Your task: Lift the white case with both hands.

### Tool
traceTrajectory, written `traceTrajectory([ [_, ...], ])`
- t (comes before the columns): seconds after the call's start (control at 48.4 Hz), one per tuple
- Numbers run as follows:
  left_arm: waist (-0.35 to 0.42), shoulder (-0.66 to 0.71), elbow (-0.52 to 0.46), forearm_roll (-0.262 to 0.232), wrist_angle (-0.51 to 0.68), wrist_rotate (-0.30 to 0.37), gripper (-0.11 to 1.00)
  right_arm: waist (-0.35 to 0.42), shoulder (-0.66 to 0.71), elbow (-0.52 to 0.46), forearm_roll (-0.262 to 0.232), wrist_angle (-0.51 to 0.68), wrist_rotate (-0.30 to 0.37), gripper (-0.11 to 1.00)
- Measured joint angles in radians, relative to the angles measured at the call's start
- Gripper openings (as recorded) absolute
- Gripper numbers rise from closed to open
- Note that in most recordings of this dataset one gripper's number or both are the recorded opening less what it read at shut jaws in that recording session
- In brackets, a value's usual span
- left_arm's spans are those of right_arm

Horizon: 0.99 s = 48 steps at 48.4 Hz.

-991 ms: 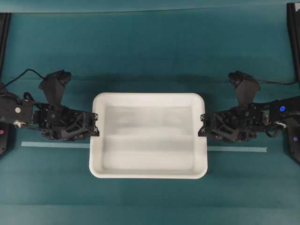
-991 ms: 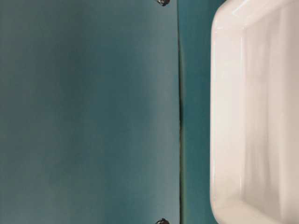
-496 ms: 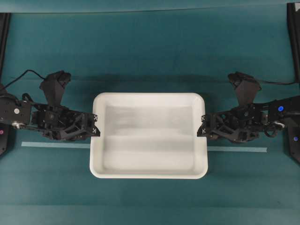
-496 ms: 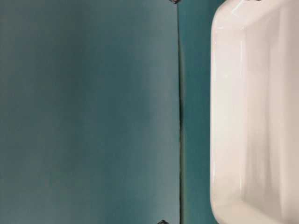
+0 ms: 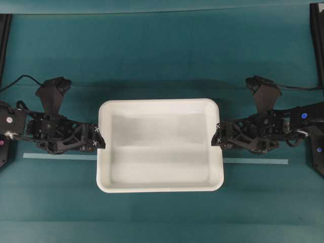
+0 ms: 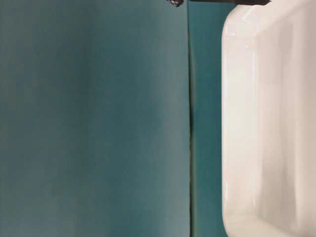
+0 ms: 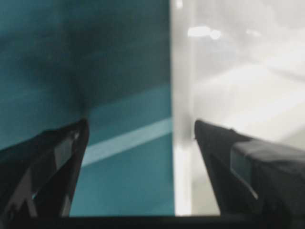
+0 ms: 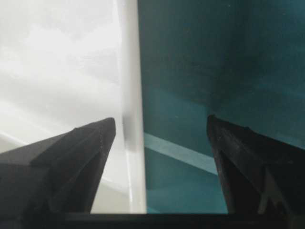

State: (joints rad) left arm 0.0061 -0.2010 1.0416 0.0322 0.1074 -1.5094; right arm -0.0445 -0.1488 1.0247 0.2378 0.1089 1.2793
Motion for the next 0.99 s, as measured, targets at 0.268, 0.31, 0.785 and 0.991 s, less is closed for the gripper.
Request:
traceTrajectory([
  [0.268, 0.0, -0.133, 0.0, 0.0, 0.002, 0.129, 0.95, 0.0, -0.092, -0.005, -0.008, 0.023, -0.005, 0.83],
  [0.31, 0.0, -0.161, 0.0, 0.002, 0.005, 0.149, 0.94, 0.0, -0.118, -0.005, -0.012, 0.025, -0.006, 0.83],
  [0.785, 0.0, -0.509, 0.0, 0.002, 0.124, 0.388, 0.94, -0.028, -0.413, -0.037, -0.222, 0.072, -0.179, 0.83],
  [0.991, 0.0, -0.601, 0.0, 0.002, 0.129, 0.462, 0.94, -0.044, -0.494, -0.038, -0.239, 0.069, -0.285, 0.83],
])
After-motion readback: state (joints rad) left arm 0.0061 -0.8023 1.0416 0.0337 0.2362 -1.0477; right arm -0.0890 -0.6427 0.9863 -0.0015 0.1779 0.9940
